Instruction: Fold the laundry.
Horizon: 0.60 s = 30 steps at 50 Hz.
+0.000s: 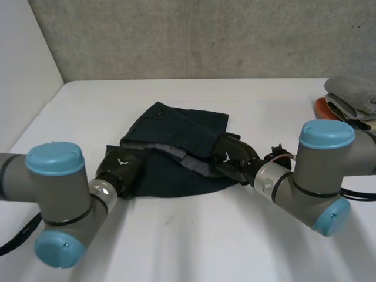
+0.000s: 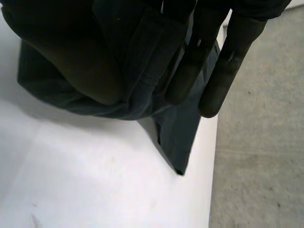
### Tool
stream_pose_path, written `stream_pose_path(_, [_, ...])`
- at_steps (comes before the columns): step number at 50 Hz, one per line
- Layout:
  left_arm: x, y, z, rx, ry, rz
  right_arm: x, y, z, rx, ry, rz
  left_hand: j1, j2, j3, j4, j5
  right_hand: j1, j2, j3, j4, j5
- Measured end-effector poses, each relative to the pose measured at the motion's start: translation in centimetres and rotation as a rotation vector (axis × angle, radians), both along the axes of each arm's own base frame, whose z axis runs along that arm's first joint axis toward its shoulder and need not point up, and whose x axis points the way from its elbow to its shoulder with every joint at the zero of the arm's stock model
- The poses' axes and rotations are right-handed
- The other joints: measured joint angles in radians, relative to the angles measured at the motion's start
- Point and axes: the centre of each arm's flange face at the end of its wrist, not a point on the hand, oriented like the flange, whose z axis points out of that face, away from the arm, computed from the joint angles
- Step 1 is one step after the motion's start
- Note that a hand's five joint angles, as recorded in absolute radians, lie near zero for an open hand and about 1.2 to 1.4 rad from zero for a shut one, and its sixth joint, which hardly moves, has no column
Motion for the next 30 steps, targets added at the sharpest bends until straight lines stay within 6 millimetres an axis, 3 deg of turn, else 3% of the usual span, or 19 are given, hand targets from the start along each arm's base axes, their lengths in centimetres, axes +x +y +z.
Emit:
stream_pose_path(2, [-0.3,-0.6,-0.3,-0.014,-0.02,-0.007,0.1,-0.5,0.1,-0.007,-0.011,-0.024,0.222,0.238,0.241,0.244,0.237,0.0,0.0,0.015,0.019,0.0])
stream_pose_path(4, [-0.5,-1.2,-0.4,-0.032,-0.039,-0.011,0.2,-1.1,0.5,-0.006,-0.039,-0.062,0.3,0.374,0.379,0.395,0.376,0.0,0.0,0.016,0.021,0.0])
stream_pose_path(9, [-0.7,-2.4,1.0,-0.099,-0.049,0.017,0.1,-2.4,2.6,0.025,-0.159,-0.169,0.3,0.388,0.395,0.409,0.38,0.0,0.0,0.016,0.021,0.0])
stream_pose_path(12, [-0.6,-3.1,3.9,-0.178,-0.018,0.063,-0.2,-3.2,5.1,0.056,-0.275,-0.24,0.3,0.388,0.401,0.409,0.38,0.0,0.0,0.016,0.021,0.0])
stream_pose_path(15, [-0.2,-3.5,7.6,-0.267,0.041,0.101,-0.9,-3.9,8.8,0.095,-0.425,-0.308,0.3,0.388,0.401,0.409,0.38,0.0,0.0,0.02,0.022,0.0])
stream_pose_path(21, [1.5,-2.2,18.9,-0.511,0.248,0.143,-3.6,-4.8,17.6,0.23,-0.768,-0.428,0.3,0.388,0.401,0.413,0.38,0.0,0.0,0.02,0.023,0.0])
stream_pose_path(24, [2.3,-0.6,22.7,-0.582,0.329,0.132,-4.7,-4.7,20.0,0.305,-0.873,-0.467,0.3,0.388,0.401,0.413,0.38,0.0,0.004,0.02,0.023,0.0])
stream_pose_path(27, [2.8,0.9,24.8,-0.592,0.381,0.105,-5.8,-4.3,21.3,0.398,-0.941,-0.51,0.3,0.389,0.401,0.413,0.38,0.0,0.014,0.02,0.023,0.0])
stream_pose_path(30, [2.8,2.1,25.0,-0.53,0.398,0.069,-6.3,-3.8,21.4,0.487,-0.95,-0.552,0.3,0.39,0.403,0.413,0.38,0.0,0.014,0.02,0.023,0.0])
